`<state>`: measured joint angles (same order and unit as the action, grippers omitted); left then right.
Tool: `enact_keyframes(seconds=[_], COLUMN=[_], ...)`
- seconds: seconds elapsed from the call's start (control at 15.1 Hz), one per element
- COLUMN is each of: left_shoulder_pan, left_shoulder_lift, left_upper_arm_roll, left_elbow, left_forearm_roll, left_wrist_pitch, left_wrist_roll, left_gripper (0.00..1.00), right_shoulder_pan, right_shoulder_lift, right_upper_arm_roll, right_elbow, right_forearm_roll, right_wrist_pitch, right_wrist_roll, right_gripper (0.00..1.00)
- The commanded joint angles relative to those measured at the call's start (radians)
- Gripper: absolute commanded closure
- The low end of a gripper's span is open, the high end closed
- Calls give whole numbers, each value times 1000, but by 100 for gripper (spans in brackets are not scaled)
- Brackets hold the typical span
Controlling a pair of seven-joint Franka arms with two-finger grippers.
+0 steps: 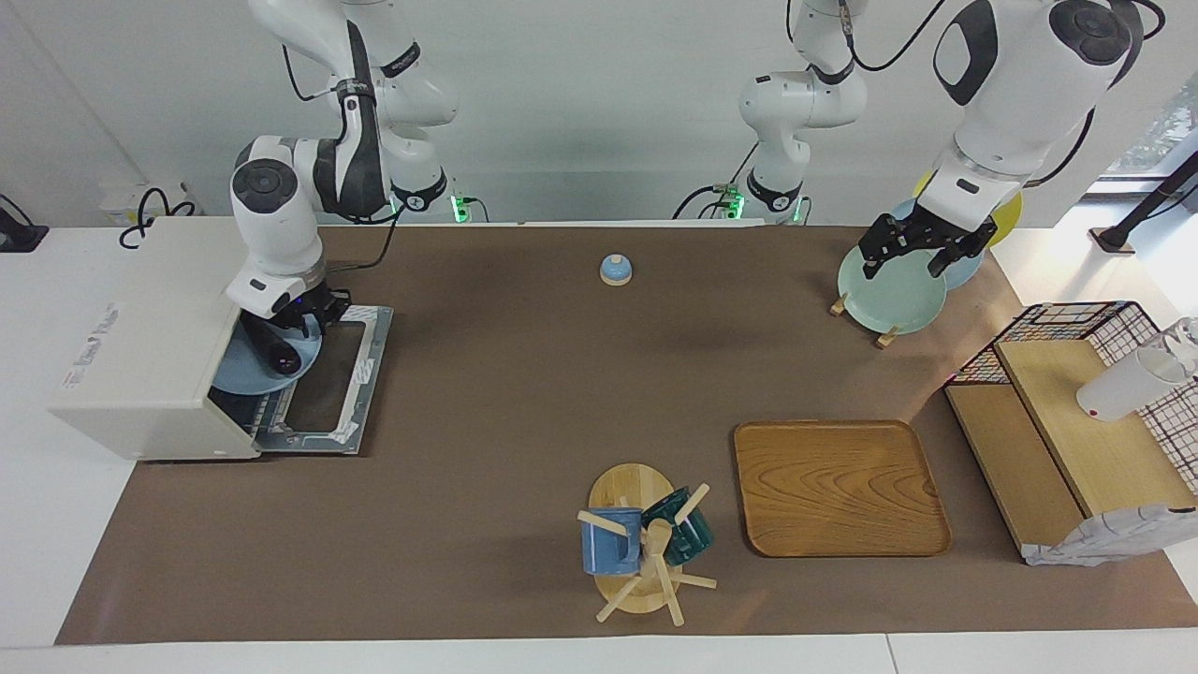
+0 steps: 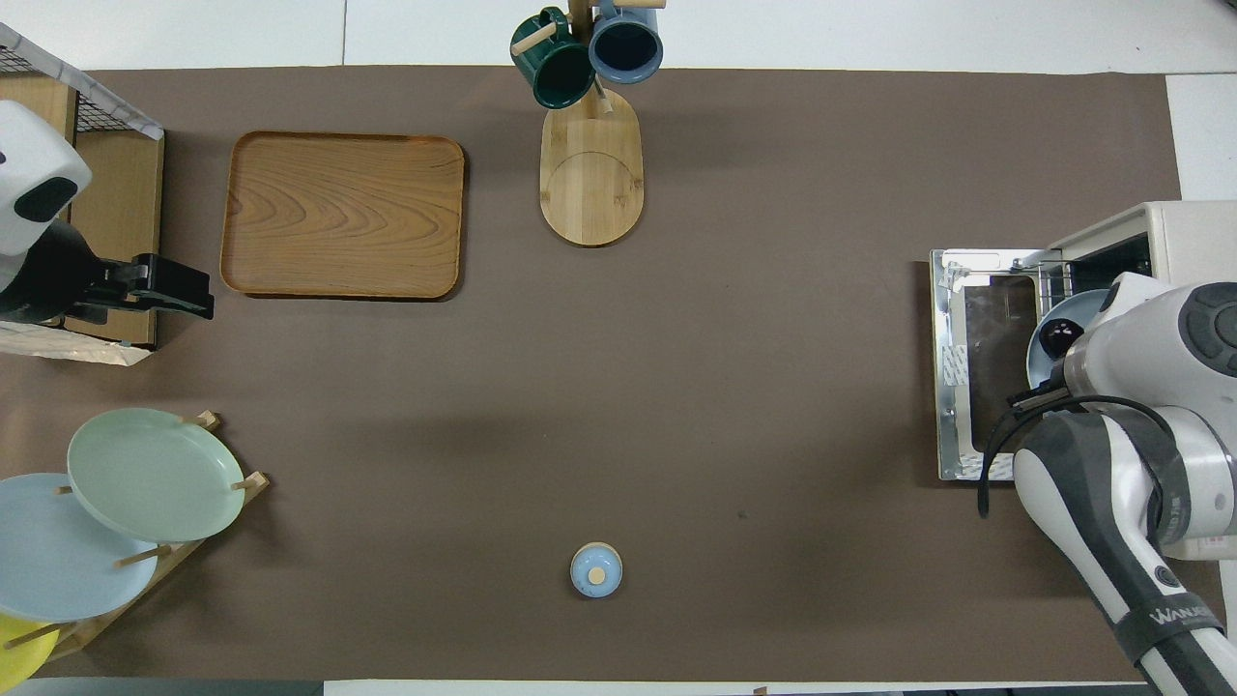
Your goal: Put eggplant into oven
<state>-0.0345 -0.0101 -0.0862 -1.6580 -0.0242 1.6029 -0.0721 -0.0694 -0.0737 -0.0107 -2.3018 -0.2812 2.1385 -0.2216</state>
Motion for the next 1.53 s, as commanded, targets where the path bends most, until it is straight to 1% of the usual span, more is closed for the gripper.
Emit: enact_keyframes(seconds=[0.0,0.13,0.2,0.27,0.4,0.53,0.6,0.66,0.73,0.86,1.06,1.2,1.33,1.46], left_shoulder_pan=[5,5,5,5,5,5,5,5,5,5,5,5,5,5], left_shoulder_lift=[-11,-11,-11,-11,-11,-11,-11,-11,-11,-11,-11,-11,-11,-11], left_upper_arm_roll=[-3,-3,-3,-3,-3,-3,-3,-3,-3,-3,-3,-3,-3,-3], left_elbow=[-13,-13,-13,-13,-13,-13,-13,-13,-13,-13,-13,-13,-13,-13], left_forearm_roll=[1,1,1,1,1,1,1,1,1,1,1,1,1,1], left_wrist_pitch=[14,14,14,14,12,12,12,14,14,12,12,12,12,14], left_wrist_roll=[-8,-8,-8,-8,-8,-8,-8,-8,-8,-8,-8,-8,-8,-8], left_gripper=[0,0,0,0,0,0,0,0,0,0,0,0,0,0], right_shoulder_pan=[-21,-10,-6,-4,29,81,117,143,181,209,200,197,192,192], right_shoulder_lift=[-14,-9,0,14,32,38,40,45,67,113,152,157,178,183], right_upper_arm_roll=[11,12,14,20,21,23,23,23,23,23,21,21,21,21], right_elbow=[-16,5,33,76,145,171,168,165,165,163,144,110,94,93], right_forearm_roll=[-18,-12,-9,0,51,89,91,91,91,91,91,93,91,91], right_wrist_pitch=[17,-2,-24,-72,-139,-150,-132,-105,-77,-23,47,92,110,112], right_wrist_roll=[-18,-18,-18,-16,-15,5,58,132,195,275,284,292,312,315], right_gripper=[75,70,67,65,65,66,73,89,99,100,100,100,100,100])
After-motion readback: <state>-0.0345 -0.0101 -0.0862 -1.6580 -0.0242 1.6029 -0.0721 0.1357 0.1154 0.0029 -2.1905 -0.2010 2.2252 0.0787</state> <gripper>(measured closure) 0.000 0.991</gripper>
